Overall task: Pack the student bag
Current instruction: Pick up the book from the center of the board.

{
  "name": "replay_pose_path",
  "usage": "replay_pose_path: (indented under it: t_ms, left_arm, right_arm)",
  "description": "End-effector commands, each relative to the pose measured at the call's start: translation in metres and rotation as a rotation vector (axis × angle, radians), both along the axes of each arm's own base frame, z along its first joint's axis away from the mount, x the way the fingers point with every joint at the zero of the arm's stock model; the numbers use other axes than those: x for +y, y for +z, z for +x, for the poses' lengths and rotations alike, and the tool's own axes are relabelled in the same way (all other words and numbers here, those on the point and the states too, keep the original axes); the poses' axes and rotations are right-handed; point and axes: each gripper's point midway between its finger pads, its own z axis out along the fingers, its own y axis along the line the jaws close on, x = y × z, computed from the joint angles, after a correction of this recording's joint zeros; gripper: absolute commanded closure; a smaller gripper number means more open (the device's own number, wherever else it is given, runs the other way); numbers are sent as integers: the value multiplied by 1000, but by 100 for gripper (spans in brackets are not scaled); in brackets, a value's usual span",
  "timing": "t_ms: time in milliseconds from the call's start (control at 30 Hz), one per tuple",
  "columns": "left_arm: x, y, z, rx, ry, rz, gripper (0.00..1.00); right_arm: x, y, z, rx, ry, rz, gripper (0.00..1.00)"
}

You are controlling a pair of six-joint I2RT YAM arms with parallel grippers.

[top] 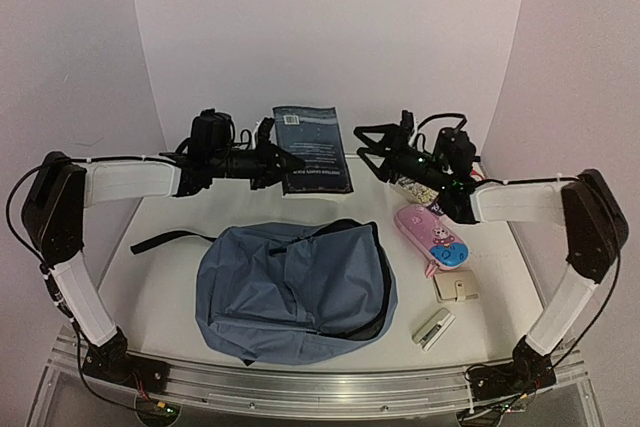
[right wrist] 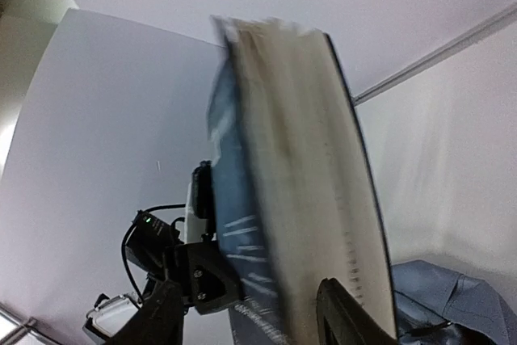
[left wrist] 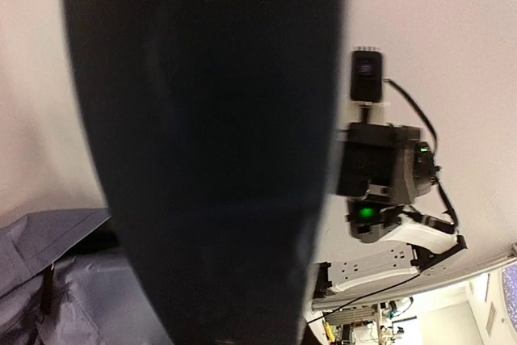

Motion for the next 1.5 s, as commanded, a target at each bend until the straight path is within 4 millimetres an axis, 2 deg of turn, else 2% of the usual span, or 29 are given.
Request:
replay_pose_path:
  t_ms: [0,67,233,367,467,567,667,800,900,1033,1133,1200,1400,1433,1467]
  left_arm:
    - [20,21,-26,-125,-41,57,100]
    - [23,13,-47,-126,-109,107,100]
    - [23,2,-113,-120,-344,165,100]
    - [15,-1,-169,-105,-552,180,100]
    - [9,1,-201,-98,-666,170,100]
    - [2,10,-226,-90,-759,135,100]
    - [-7,19,-253,-93,-849,120,100]
    - [-14,26,-270,-94,-905,122,100]
    - [-16,30,-278,-96,-934,111,100]
    - [-16,31,-280,-104,-940,120,100]
    - [-16,32,-280,-109,-941,122,100]
    - [-17,32,-278,-119,-936,126,100]
    - [-22,32,-270,-149,-905,153,98]
    - [-23,30,-267,-160,-888,171,93]
    - [-24,28,-263,-171,-866,190,85]
  right_arm:
    - [-30,23,-24,-146,-106,-244,9]
    - [-41,24,-34,-185,-126,-354,3]
    - [-43,8,-65,-243,20,-565,2]
    - [-36,4,-102,-276,210,-594,2]
    - [-30,9,-128,-296,328,-576,2]
    - [-25,11,-149,-312,412,-565,2]
    - [-21,1,-161,-299,476,-587,2]
    - [-6,-12,-185,-286,599,-575,2]
    - [5,-13,-206,-296,695,-541,2]
    - [6,-2,-235,-317,817,-451,17]
    - [2,9,-249,-335,867,-402,36]
    - [0,13,-257,-339,890,-379,53]
    - [-6,23,-262,-359,870,-377,92]
    - [-6,25,-259,-359,843,-390,99]
    - [-6,26,-252,-361,794,-418,100]
